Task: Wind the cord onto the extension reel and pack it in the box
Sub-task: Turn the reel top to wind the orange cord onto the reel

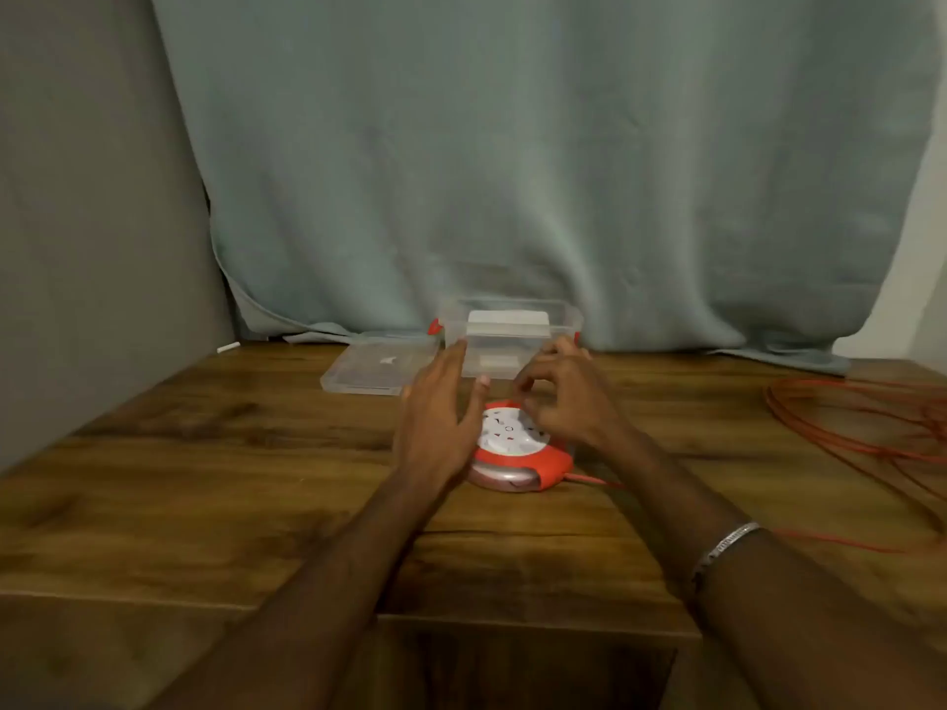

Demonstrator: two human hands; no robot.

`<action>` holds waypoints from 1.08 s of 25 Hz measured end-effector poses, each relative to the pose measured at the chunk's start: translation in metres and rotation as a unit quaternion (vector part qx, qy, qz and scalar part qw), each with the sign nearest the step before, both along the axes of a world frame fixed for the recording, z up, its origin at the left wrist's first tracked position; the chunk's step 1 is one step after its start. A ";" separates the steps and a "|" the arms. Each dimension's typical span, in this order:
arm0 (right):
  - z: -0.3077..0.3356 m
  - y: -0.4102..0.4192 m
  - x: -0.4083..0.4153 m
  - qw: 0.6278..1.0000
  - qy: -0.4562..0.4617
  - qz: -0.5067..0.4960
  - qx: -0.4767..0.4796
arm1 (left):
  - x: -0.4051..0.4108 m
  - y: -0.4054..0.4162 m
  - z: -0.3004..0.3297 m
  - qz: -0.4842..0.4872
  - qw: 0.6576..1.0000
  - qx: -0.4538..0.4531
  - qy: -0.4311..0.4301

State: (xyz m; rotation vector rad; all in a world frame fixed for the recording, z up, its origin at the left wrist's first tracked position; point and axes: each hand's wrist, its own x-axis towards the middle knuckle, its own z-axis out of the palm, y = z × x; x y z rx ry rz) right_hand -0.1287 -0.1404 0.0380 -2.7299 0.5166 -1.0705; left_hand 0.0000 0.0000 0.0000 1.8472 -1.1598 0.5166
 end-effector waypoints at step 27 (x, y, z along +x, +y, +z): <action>-0.010 -0.006 0.069 0.988 0.152 0.035 0.011 | 0.040 -0.023 -0.024 -0.082 0.961 -0.003 0.266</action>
